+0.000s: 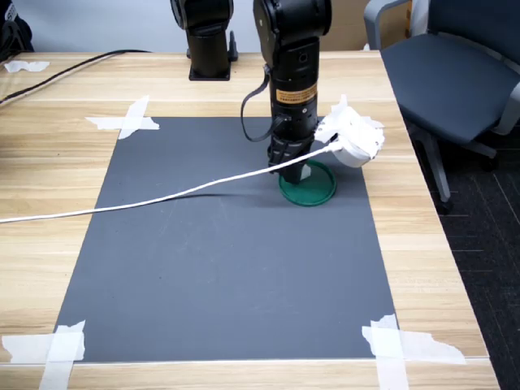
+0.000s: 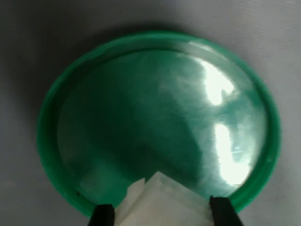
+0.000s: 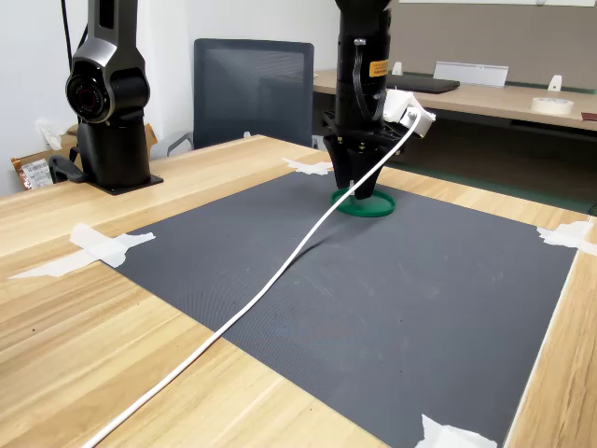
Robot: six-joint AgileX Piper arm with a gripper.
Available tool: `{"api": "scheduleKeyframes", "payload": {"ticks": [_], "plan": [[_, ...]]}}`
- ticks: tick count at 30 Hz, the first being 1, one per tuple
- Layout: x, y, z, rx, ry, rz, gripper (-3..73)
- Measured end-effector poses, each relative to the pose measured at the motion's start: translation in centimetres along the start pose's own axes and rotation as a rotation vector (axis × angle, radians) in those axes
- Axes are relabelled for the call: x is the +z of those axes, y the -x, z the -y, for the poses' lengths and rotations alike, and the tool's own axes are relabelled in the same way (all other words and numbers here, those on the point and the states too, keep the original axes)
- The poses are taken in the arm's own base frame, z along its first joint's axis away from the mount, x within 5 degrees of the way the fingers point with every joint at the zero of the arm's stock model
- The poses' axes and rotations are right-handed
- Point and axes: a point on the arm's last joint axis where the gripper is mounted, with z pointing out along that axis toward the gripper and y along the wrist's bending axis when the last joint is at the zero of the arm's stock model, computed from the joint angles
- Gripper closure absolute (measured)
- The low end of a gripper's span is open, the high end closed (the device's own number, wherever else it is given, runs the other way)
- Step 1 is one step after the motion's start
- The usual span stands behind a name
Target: Grasp a white terminal and put it in the green lid.
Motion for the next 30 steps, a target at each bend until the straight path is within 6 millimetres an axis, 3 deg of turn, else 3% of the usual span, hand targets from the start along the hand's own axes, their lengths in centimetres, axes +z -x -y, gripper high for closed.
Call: {"api": "scheduleKeyframes", "payload": {"ticks": [9,18,24,30], "plan": [[0.0,0.2,0.0,0.004,0.002,0.02,17.5],[-0.8,0.7,0.4,0.007,-0.07,0.091,15.9],[-4.0,0.9,0.6,0.022,-0.234,0.253,21.7],[-5.1,-1.0,-1.2,0.078,-0.361,0.389,35.1]]}}
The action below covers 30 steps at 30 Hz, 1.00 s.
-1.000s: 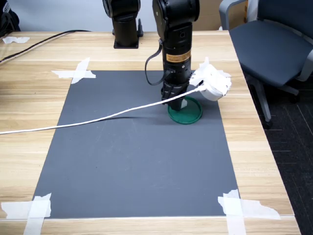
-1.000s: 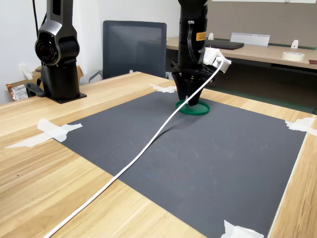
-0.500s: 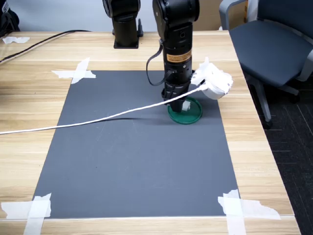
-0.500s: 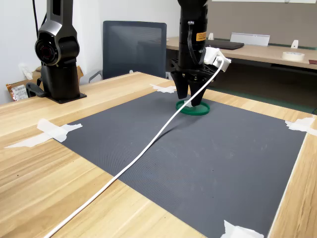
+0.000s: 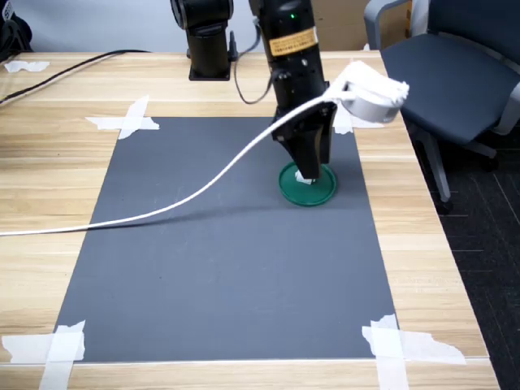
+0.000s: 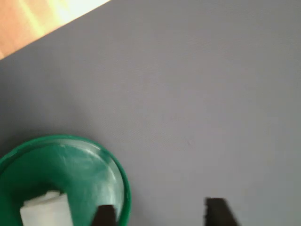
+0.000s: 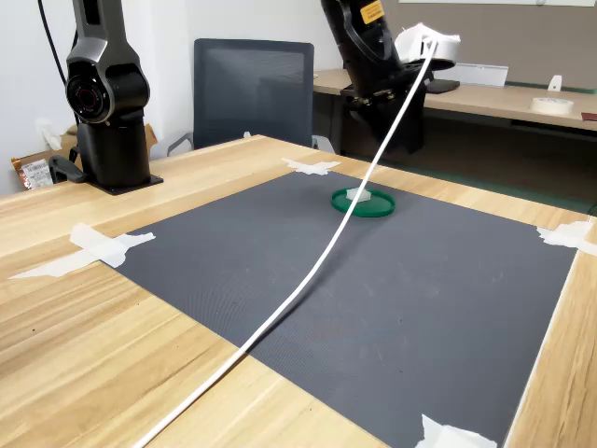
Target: Grasp a white terminal and put it in the green lid.
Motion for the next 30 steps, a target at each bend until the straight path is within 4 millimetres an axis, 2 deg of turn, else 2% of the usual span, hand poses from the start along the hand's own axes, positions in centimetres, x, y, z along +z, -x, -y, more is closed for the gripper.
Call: {"api": "scheduleKeyframes", "payload": {"ticks": [8,13,20,25,30], "plan": [[-3.7,-3.8,-2.6,0.067,-0.135,0.139,58.8],[-5.5,-7.0,-2.5,0.183,-0.26,0.187,70.0],[-8.5,-10.0,-3.3,0.238,-0.436,0.279,72.0],[-10.6,-11.3,-5.1,0.263,-0.519,0.388,72.0],[-11.5,-13.2,-7.3,0.282,-0.558,0.451,72.0]]}}
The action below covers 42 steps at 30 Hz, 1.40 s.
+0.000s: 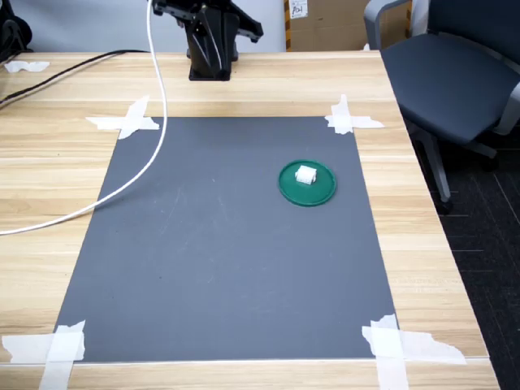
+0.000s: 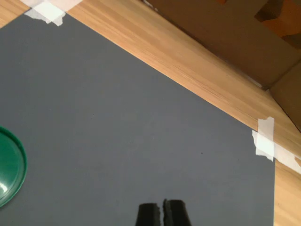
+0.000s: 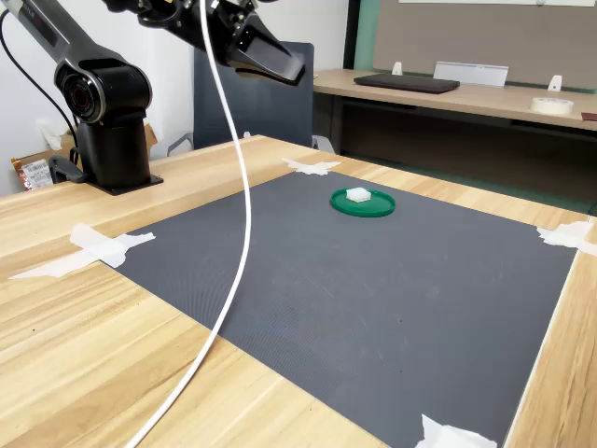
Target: Grasp a white terminal and put it in the green lid.
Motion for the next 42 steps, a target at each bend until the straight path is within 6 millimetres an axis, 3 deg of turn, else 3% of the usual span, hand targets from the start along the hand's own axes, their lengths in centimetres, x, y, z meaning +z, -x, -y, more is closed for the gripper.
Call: {"api": "scheduleKeyframes", "payload": {"ticks": [5,12,24,33,42], "plan": [[-1.8,-1.0,-0.4,0.026,-0.035,0.063,72.0],[-4.1,-0.4,0.3,0.133,-0.136,0.201,72.0],[-5.8,-1.4,1.3,0.381,-0.323,0.182,72.0],[-6.3,-3.2,-0.4,0.334,-0.271,0.134,72.1],[-6.3,-3.3,-0.5,0.248,-0.275,0.123,72.1]]}}
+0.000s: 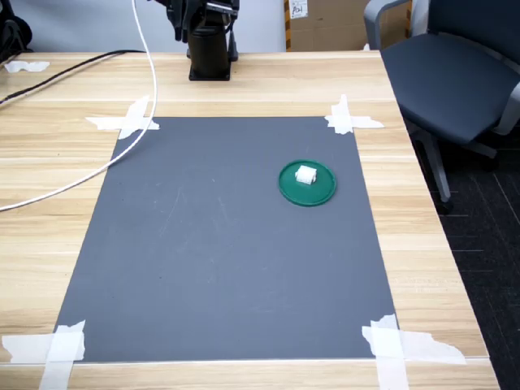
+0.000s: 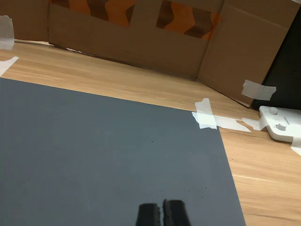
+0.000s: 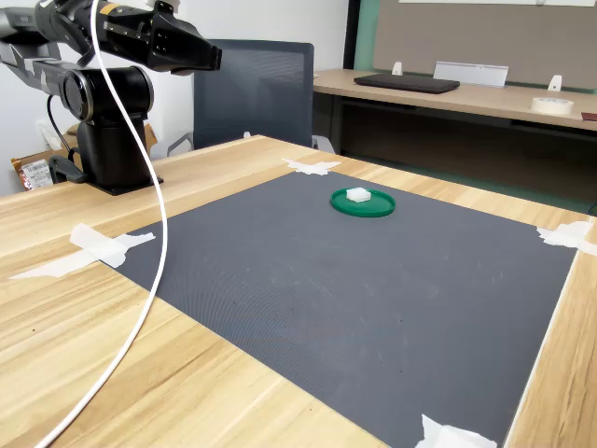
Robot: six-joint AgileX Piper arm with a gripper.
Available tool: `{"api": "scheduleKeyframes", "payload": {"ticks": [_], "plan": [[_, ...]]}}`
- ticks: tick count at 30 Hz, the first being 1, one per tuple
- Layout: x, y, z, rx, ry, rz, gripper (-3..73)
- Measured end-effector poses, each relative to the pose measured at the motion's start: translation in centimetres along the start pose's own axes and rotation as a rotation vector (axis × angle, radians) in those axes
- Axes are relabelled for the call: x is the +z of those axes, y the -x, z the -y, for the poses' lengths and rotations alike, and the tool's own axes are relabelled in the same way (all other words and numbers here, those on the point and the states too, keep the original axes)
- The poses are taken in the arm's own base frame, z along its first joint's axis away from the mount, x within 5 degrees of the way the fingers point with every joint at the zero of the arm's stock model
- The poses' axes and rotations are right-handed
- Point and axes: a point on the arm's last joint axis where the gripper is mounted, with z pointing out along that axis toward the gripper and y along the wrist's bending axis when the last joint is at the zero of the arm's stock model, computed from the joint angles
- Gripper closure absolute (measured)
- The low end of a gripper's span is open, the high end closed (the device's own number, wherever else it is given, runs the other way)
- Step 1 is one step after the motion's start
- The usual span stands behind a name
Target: Grasp a white terminal and put it in the green lid.
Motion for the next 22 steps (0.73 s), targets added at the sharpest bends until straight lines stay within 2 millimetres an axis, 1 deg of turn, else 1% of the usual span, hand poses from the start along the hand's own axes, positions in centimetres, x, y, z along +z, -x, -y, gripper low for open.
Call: {"api": "scheduleKeyframes", "payload": {"ticks": [7,22], "plan": [[-0.29,0.17,0.02,-0.003,-0.007,0.029,72.1],[-0.3,0.17,0.02,-0.004,-0.007,0.03,72.2]]}}
